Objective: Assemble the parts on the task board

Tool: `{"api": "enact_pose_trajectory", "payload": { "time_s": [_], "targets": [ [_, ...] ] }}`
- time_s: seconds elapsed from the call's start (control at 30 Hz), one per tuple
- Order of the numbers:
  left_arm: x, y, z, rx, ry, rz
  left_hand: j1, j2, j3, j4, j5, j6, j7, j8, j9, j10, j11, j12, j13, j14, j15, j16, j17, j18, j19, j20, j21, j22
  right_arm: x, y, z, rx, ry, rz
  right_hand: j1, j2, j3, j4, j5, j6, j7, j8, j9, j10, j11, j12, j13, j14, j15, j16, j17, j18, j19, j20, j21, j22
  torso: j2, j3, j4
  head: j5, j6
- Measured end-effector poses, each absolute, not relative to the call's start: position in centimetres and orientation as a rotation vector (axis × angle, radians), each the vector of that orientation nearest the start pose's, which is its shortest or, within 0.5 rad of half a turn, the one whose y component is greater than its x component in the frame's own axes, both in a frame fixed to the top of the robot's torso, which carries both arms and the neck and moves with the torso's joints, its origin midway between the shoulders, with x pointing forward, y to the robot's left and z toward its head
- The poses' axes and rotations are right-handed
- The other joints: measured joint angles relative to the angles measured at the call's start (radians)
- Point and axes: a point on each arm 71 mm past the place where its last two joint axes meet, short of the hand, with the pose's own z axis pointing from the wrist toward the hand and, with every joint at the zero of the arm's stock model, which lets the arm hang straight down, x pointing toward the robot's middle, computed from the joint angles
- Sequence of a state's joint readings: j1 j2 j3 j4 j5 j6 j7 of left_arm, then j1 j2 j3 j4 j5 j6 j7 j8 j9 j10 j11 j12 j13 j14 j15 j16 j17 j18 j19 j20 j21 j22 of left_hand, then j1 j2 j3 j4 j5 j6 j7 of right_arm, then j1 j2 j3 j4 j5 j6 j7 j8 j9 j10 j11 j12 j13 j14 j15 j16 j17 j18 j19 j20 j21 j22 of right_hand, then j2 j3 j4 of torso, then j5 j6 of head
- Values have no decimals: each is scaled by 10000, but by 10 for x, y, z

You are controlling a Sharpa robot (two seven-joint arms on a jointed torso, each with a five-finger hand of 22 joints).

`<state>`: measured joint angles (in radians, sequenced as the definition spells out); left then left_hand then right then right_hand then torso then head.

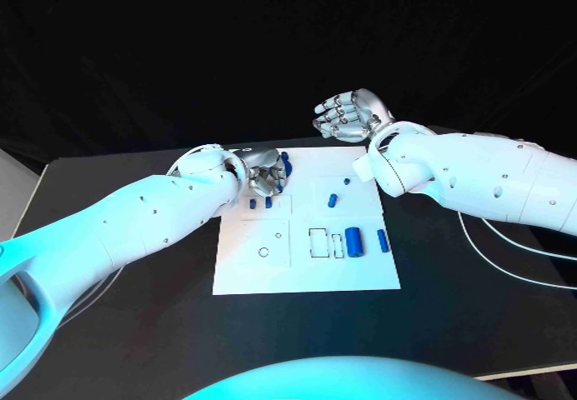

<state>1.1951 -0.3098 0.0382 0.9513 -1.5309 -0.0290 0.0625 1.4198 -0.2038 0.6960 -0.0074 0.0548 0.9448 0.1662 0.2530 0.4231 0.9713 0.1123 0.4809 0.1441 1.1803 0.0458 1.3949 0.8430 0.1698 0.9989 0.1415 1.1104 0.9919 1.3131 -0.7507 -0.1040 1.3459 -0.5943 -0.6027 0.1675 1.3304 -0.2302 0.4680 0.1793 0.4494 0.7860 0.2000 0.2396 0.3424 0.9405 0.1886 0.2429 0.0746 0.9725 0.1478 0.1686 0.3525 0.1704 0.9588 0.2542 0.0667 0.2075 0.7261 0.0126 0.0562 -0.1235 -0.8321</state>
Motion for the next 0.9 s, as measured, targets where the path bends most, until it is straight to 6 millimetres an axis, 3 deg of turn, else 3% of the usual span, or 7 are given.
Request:
{"api": "enact_pose_trajectory", "payload": {
  "time_s": [0.2,0.3,0.9],
  "targets": [
    [559,67,-206,3825,18106,-7248,60,164,52,-138,0,292,-55,-12,28,354,-141,-115,58,363,-115,138,370,0,352,-67,449,464,535,-224,-148,6071,13887,9734,0,0,0,0,0,0,0,0,0,0,0,0,-5,32,-32,0,-3,0,0,0,0,-17,-2,-1,8,-11,-16],
    [560,67,-206,3815,18078,-7248,59,163,50,-194,-1,404,-55,-19,40,461,-142,-164,76,493,-137,189,500,-163,485,-92,581,612,535,-224,-148,6066,13895,9747,0,0,0,0,40,0,0,0,1,29,29,0,-18,32,-32,0,-15,0,0,0,0,-18,-3,1,4,-15,-17],
    [557,70,-208,3616,17824,-7442,44,253,105,-303,-9,439,-20,-90,50,662,-128,-564,72,730,-123,270,730,-162,734,-128,822,895,535,-224,-148,6062,13907,9761,0,0,0,0,38,0,0,0,2,29,29,0,-25,32,-32,0,-15,0,0,0,0,-39,-12,-10,10,-24,-12]
  ]
}}
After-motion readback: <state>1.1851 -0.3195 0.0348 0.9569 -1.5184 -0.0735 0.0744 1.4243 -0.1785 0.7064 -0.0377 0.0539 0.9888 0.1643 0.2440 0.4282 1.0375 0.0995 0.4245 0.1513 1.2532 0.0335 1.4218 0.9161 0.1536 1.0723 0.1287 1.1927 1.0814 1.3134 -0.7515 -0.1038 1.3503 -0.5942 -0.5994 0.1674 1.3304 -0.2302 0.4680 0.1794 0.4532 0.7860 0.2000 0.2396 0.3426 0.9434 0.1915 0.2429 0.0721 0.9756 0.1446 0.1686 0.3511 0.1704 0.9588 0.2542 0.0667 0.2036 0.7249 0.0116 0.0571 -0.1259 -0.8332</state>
